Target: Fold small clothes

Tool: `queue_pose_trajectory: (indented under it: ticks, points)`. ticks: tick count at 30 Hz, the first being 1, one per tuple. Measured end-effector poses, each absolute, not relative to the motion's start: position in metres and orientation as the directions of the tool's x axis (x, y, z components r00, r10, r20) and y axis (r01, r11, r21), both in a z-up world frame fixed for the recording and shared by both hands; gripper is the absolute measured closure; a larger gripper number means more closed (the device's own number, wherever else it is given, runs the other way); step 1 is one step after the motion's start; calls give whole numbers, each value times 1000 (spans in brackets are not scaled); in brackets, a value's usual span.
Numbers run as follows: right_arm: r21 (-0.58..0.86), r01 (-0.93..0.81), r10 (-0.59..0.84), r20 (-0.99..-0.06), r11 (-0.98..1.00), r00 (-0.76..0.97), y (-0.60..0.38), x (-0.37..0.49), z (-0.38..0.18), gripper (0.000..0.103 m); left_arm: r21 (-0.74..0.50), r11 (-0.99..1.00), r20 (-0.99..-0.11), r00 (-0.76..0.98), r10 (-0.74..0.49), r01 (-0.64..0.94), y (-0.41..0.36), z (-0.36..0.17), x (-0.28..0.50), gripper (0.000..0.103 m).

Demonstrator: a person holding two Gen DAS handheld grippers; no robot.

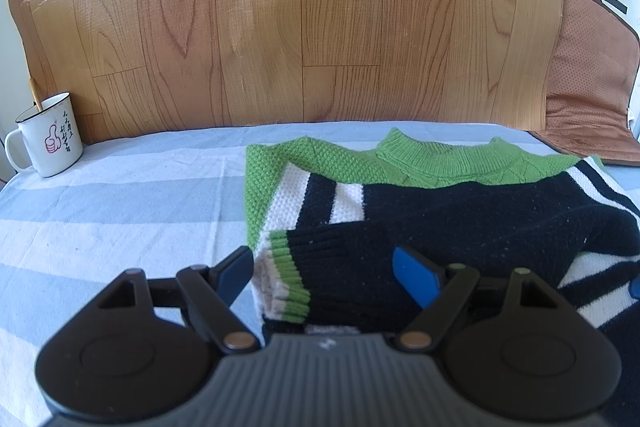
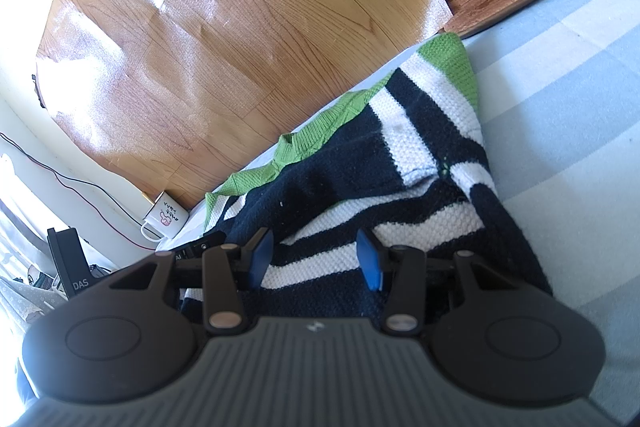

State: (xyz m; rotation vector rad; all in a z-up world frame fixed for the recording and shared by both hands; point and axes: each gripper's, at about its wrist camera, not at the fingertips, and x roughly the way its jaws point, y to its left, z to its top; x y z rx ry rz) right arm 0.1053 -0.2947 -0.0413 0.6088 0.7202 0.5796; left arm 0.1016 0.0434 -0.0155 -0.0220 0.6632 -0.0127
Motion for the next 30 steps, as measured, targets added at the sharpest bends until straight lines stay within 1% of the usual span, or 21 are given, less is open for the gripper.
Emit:
queue_pose_trajectory:
  ticks: [30]
  points:
    - [680,-271,666,-422,681,614,-295,106,-42,54,-21,1000,-614,789,-22,11,43,-16,101,26]
